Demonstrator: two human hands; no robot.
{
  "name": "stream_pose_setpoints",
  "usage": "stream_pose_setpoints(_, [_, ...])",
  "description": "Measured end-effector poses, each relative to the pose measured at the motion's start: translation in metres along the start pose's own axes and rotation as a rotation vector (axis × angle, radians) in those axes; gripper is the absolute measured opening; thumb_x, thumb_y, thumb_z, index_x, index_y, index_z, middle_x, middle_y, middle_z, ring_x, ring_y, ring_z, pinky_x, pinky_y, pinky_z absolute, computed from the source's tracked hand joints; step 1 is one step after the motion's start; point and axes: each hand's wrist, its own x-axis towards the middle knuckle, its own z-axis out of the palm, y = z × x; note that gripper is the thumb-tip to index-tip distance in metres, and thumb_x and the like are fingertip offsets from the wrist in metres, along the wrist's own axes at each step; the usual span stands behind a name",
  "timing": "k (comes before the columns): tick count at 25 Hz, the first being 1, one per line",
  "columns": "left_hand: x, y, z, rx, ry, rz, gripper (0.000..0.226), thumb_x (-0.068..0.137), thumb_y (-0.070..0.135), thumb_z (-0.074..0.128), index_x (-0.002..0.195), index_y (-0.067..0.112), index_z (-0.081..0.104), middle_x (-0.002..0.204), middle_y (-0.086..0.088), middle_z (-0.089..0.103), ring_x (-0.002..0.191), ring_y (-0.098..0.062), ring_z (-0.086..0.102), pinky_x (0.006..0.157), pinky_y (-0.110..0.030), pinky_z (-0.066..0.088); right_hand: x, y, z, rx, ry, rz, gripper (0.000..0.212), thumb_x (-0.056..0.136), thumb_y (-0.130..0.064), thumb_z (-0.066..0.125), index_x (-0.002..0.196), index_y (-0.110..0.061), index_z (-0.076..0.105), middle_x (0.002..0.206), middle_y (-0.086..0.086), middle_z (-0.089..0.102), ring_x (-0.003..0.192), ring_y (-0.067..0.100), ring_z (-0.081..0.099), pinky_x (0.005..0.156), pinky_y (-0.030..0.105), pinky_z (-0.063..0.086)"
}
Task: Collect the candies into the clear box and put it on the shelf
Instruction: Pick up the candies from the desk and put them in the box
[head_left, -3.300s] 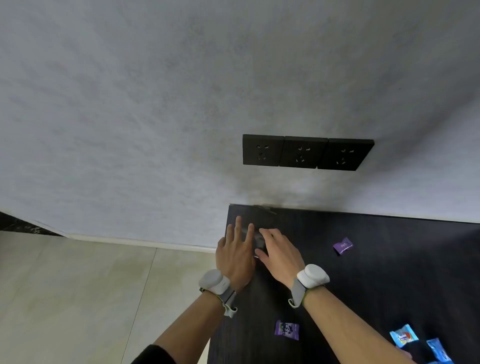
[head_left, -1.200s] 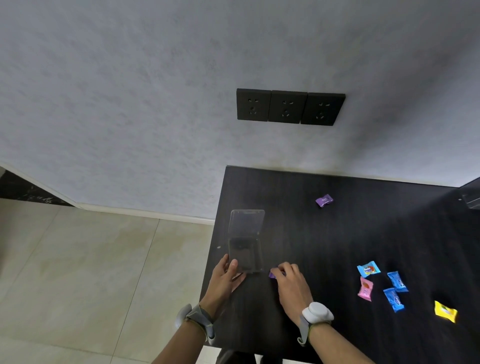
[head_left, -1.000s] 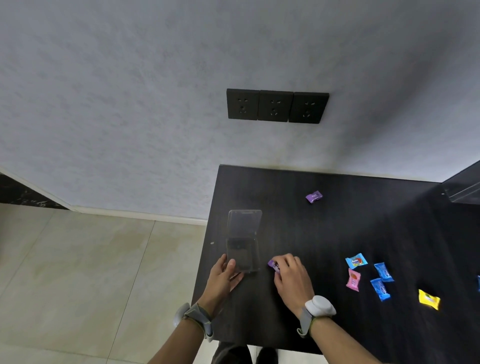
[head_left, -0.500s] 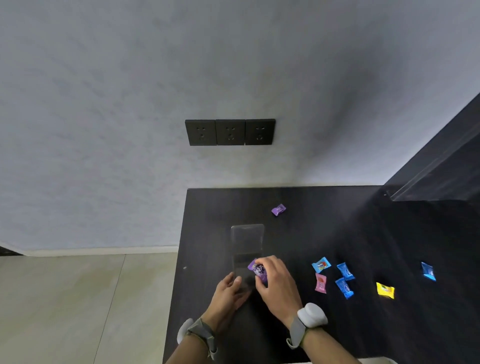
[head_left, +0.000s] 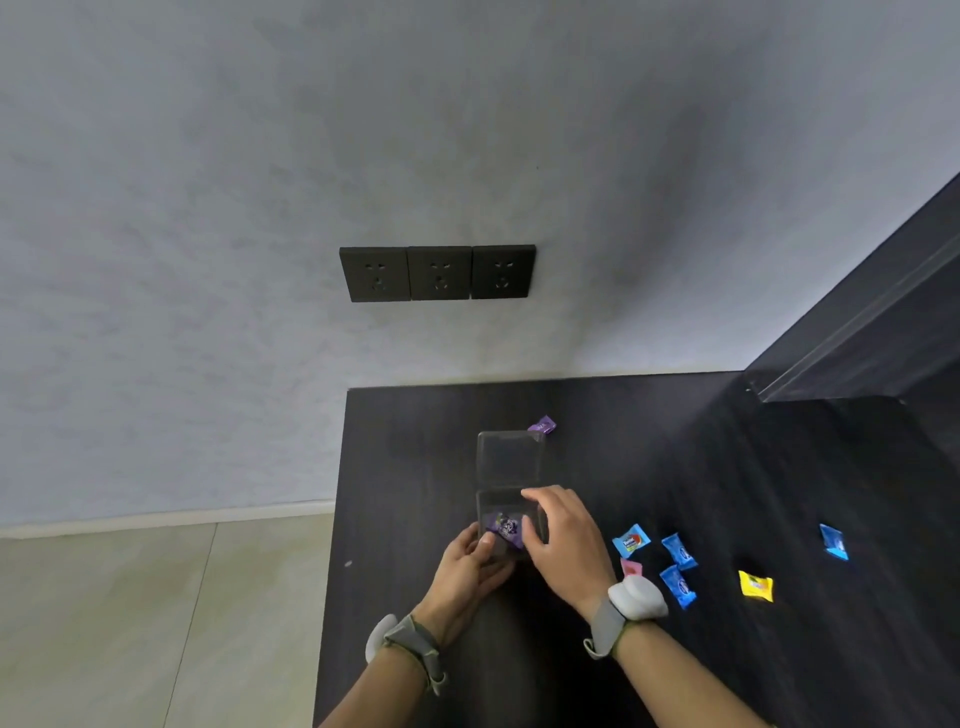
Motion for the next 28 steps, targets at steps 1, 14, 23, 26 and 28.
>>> stream_pose_setpoints(1, [0.002,0.003,0.002,-0.012,0.005,0.005,0.04,0.105,0.009,0.043,0.145,0.004,0.041,0.14,-0.025,0.056,0.123,-0.043,0.059,0.108,-0.052,0.046,0.007,0.003,-0.004,-0.006,-0.001,0.006,0.032,0.092,-0.025,0.063,0.124,-0.025,0.059,0.118,-0.006,0.061,0.109,0.008,0.055,0.09,0.02,0.049])
stream_pose_setpoints(14, [0.042,0.013,0.017,-0.172,0.146,0.052,0.02,0.102,0.011,0.052,0.122,0.013,0.054,0.122,-0.013,0.064,0.097,-0.028,0.074,0.078,-0.035,0.062,0.121,0.07,-0.015,-0.133,-0.207,0.003,0.043,0.09,-0.01,0.061,0.133,-0.013,0.057,0.134,0.007,0.056,0.122,0.027,0.053,0.102,0.041,0.047])
stream_pose_setpoints(23, [0.064,0.011,0.016,-0.283,0.232,0.074,0.026,0.101,0.014,0.055,0.127,0.015,0.052,0.125,-0.012,0.066,0.106,-0.032,0.073,0.084,-0.039,0.061,0.175,0.12,0.03,-0.436,-0.538,-0.144,0.068,0.088,0.004,0.053,0.151,-0.015,0.036,0.165,0.006,0.025,0.155,0.029,0.012,0.115,0.046,0.034])
stream_pose_setpoints(26, [0.065,0.014,0.021,-0.294,0.223,0.062,0.032,0.101,0.013,0.054,0.132,0.014,0.048,0.131,-0.015,0.062,0.112,-0.035,0.069,0.093,-0.044,0.058,0.166,0.128,0.037,-0.469,-0.563,-0.145,0.068,0.083,0.006,0.059,0.146,-0.016,0.042,0.16,0.011,0.029,0.15,0.035,0.021,0.11,0.048,0.039])
stream_pose_setpoints(28, [0.063,0.014,0.027,-0.288,0.216,0.05,0.028,0.101,0.013,0.053,0.129,0.015,0.05,0.131,-0.016,0.061,0.114,-0.036,0.068,0.094,-0.045,0.057,0.154,0.13,0.038,-0.498,-0.511,-0.135,0.059,0.082,0.001,0.064,0.136,-0.017,0.05,0.145,0.011,0.041,0.134,0.036,0.038,0.099,0.045,0.046])
